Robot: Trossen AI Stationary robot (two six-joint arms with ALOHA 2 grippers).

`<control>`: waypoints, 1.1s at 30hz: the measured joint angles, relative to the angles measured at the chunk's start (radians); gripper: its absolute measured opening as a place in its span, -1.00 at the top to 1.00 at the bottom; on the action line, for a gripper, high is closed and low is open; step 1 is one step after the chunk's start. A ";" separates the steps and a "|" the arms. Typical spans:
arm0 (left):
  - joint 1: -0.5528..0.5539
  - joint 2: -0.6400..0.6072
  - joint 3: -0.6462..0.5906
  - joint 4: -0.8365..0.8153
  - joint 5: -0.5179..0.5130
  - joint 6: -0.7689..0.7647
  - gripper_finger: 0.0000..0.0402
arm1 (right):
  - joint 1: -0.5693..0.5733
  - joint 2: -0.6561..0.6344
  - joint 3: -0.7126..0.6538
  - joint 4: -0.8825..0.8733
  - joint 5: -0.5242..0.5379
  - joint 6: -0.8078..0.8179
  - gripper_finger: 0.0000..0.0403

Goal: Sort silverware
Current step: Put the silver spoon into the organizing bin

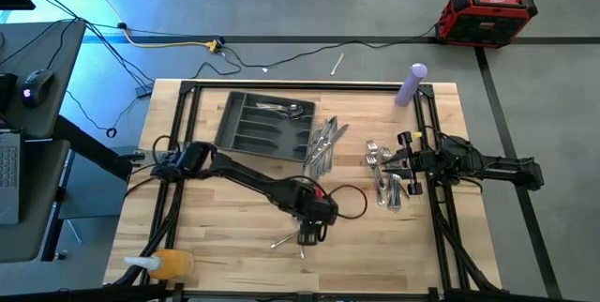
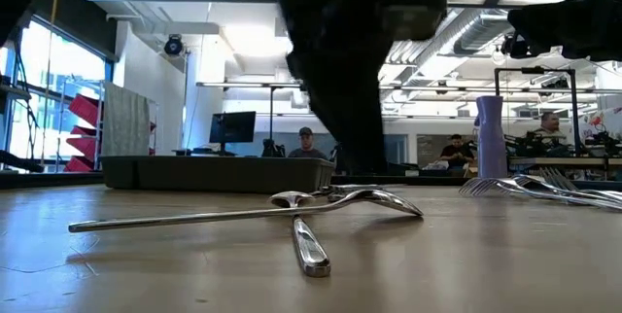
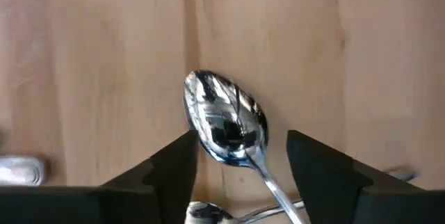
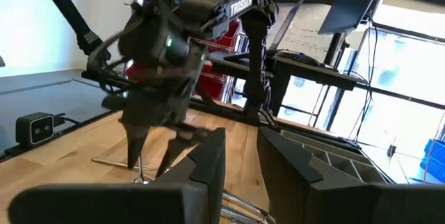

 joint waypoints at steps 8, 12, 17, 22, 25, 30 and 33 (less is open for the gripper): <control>-0.014 0.059 0.000 0.047 -0.014 0.156 -0.18 | 0.000 0.000 0.000 0.000 0.000 -0.008 0.64; -0.016 0.066 0.000 0.048 -0.021 0.164 -0.17 | 0.000 0.000 0.000 0.000 0.000 -0.009 0.64; -0.018 0.064 0.000 0.036 -0.056 0.146 0.04 | 0.000 0.000 0.000 0.000 0.000 -0.009 0.64; -0.018 0.063 0.026 -0.020 -0.068 0.095 0.54 | 0.000 0.000 0.000 0.000 0.000 -0.009 0.64; -0.020 0.063 0.063 -0.080 -0.078 0.089 0.89 | 0.000 0.000 0.000 0.000 0.000 -0.009 0.64; -0.020 0.062 0.150 -0.278 -0.078 0.086 0.96 | 0.000 0.000 0.000 -0.001 0.000 -0.009 0.64; -0.016 0.062 0.189 -0.437 -0.100 0.062 0.99 | 0.000 0.000 0.000 -0.001 0.000 -0.009 0.64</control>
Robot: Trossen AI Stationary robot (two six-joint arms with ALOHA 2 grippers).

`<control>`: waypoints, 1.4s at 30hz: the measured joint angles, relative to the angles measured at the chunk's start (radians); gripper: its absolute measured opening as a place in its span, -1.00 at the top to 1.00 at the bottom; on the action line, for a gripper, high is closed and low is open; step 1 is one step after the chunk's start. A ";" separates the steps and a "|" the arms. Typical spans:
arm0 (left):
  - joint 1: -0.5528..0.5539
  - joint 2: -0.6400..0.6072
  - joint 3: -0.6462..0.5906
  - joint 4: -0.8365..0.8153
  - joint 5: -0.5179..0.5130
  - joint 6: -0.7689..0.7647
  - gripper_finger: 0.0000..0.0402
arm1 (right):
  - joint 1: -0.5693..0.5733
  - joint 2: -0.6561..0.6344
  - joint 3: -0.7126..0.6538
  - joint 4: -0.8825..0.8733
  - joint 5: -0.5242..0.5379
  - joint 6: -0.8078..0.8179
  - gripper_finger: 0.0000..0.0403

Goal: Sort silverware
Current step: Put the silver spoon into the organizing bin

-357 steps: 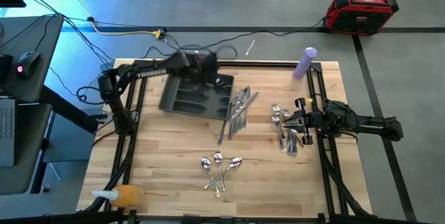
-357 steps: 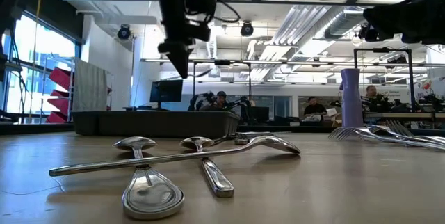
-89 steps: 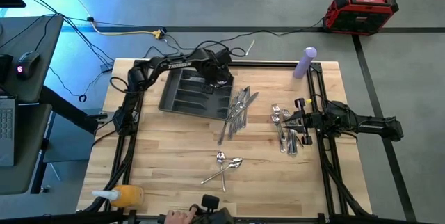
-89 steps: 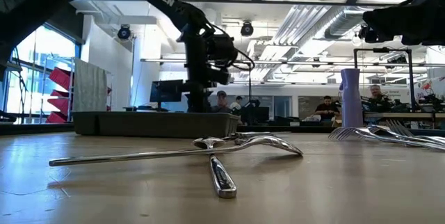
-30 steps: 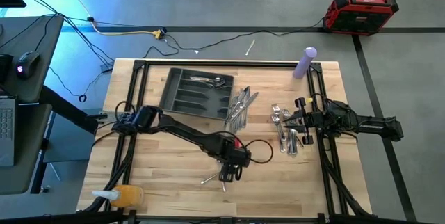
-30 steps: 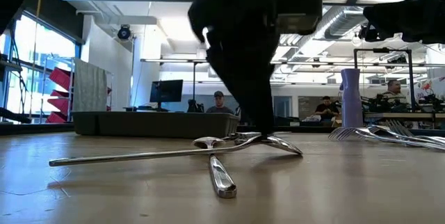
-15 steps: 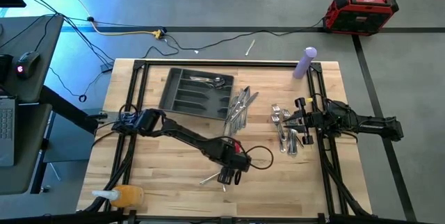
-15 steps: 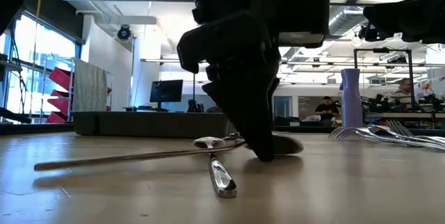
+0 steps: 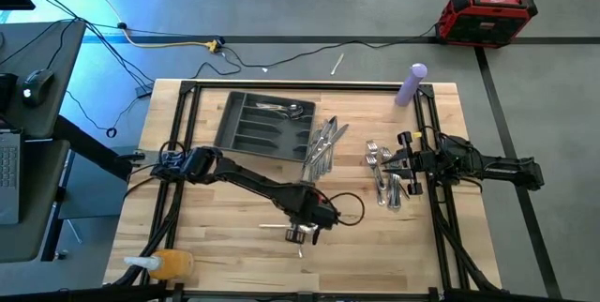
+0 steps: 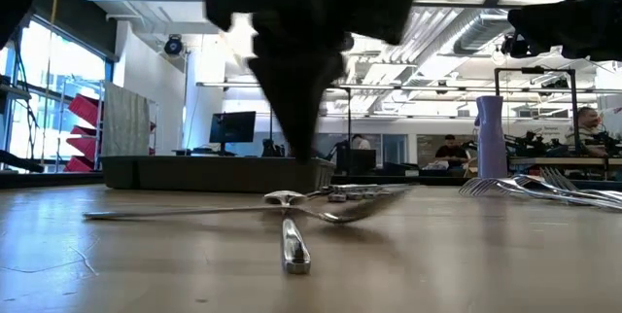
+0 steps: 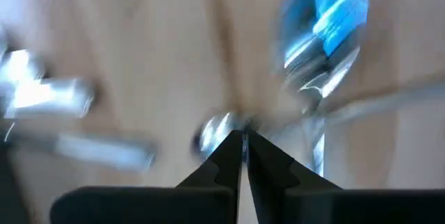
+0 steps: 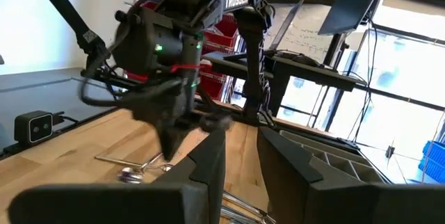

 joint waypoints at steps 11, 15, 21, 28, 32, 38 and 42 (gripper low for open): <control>-0.009 -0.029 -0.019 -0.037 0.127 -0.057 0.98 | 0.000 0.000 0.000 0.000 0.000 0.000 0.64; -0.035 -0.042 -0.018 0.087 0.184 -0.037 0.87 | 0.000 0.000 0.000 0.000 0.000 0.000 0.64; -0.075 -0.042 -0.096 0.115 0.184 -0.063 0.55 | 0.000 0.000 0.000 0.000 0.000 0.000 0.64; -0.063 -0.041 -0.194 0.298 0.221 -0.090 0.26 | 0.000 0.000 0.000 0.000 0.000 0.000 0.64; -0.058 -0.045 -0.240 0.346 0.243 -0.099 0.31 | 0.000 0.000 0.000 0.000 0.000 -0.008 0.64; -0.058 -0.048 -0.260 0.329 0.225 -0.119 0.80 | 0.000 0.000 0.000 0.000 0.000 -0.008 0.64; -0.052 -0.047 -0.261 0.328 0.216 -0.143 0.95 | 0.000 0.000 0.000 0.000 0.000 -0.008 0.64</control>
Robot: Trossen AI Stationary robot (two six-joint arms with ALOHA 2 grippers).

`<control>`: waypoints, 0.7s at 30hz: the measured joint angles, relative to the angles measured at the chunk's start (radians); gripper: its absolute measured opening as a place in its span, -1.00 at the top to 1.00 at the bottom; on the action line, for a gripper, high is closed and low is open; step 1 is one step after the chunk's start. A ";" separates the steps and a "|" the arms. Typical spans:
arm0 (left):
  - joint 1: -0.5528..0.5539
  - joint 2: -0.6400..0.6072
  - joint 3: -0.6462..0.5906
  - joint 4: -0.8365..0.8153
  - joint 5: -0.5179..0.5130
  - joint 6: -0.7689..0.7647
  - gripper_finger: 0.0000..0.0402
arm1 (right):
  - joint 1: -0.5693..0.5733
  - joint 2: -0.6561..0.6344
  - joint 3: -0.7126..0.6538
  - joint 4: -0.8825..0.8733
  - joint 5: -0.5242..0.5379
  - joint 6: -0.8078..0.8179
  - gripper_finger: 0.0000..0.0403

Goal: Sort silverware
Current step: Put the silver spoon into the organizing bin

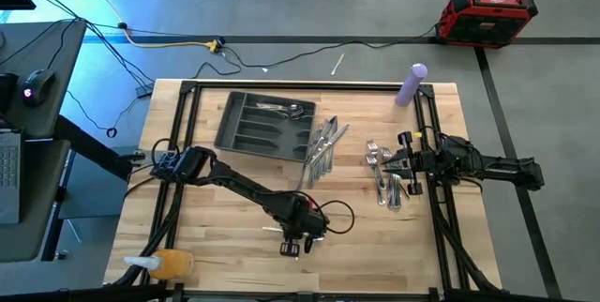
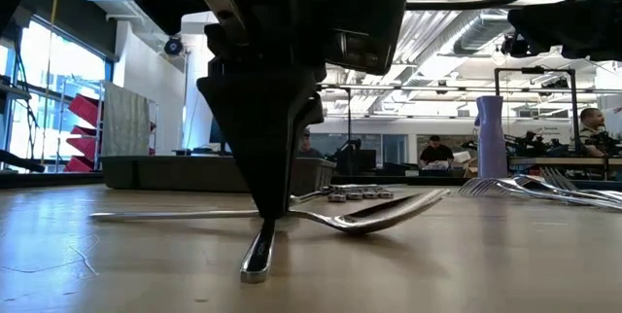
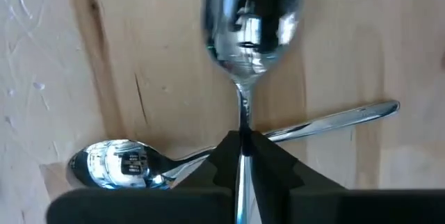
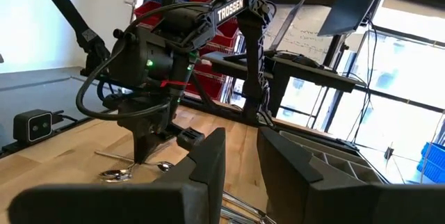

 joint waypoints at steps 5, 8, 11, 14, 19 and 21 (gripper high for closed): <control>0.004 0.002 0.008 -0.023 -0.037 -0.011 0.98 | 0.000 0.000 0.000 0.000 0.000 0.000 0.64; 0.009 0.005 0.033 -0.089 -0.059 -0.021 0.99 | 0.000 0.000 0.000 0.000 0.000 0.000 0.64; 0.009 0.008 0.053 -0.139 -0.084 -0.046 1.00 | 0.000 0.000 0.000 0.000 0.000 0.000 0.64; 0.005 0.003 0.056 -0.181 -0.100 -0.069 1.00 | 0.000 0.000 0.000 0.000 0.000 0.000 0.64; -0.003 0.000 0.055 -0.229 -0.105 -0.115 1.00 | 0.000 0.000 0.000 0.000 0.000 0.000 0.64; -0.007 0.000 0.056 -0.228 -0.102 -0.117 0.99 | 0.000 0.000 0.000 0.000 0.000 0.000 0.64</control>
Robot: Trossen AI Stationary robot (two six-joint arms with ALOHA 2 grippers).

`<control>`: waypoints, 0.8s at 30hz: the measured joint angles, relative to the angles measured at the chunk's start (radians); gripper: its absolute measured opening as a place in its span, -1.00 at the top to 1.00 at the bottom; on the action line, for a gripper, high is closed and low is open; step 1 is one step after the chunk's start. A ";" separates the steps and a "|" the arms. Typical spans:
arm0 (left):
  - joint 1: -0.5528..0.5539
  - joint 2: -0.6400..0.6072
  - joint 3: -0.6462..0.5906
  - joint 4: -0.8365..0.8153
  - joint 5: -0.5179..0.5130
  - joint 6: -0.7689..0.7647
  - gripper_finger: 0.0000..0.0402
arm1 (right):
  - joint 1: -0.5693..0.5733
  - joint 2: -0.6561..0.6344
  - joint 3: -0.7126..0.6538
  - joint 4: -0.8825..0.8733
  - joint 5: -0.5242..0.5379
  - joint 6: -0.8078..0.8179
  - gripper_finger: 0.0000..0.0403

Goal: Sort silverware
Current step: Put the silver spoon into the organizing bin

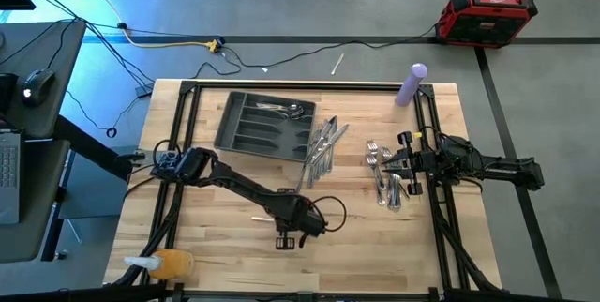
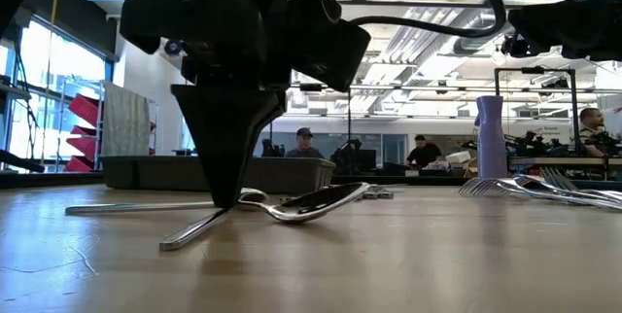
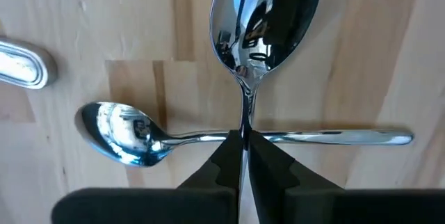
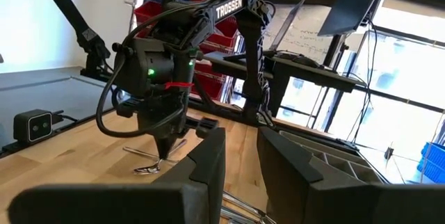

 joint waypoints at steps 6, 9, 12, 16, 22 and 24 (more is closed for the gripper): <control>-0.001 -0.003 0.001 -0.008 0.051 -0.032 0.78 | 0.000 0.000 0.000 0.000 0.000 0.000 0.64; -0.001 -0.004 0.002 -0.016 0.057 -0.058 0.65 | 0.000 0.000 0.000 0.000 0.000 0.000 0.64; -0.003 -0.004 0.002 -0.027 0.056 -0.068 0.54 | 0.000 0.000 0.000 0.000 0.000 0.000 0.64; -0.004 -0.006 -0.012 0.001 0.049 -0.070 0.47 | 0.000 0.000 0.000 0.000 0.000 0.000 0.64; -0.003 -0.012 -0.072 0.076 0.130 -0.114 0.54 | 0.000 0.000 0.000 0.000 0.000 0.000 0.64; -0.001 -0.013 -0.078 0.074 0.121 -0.121 0.64 | 0.000 0.000 0.000 0.000 0.000 0.000 0.64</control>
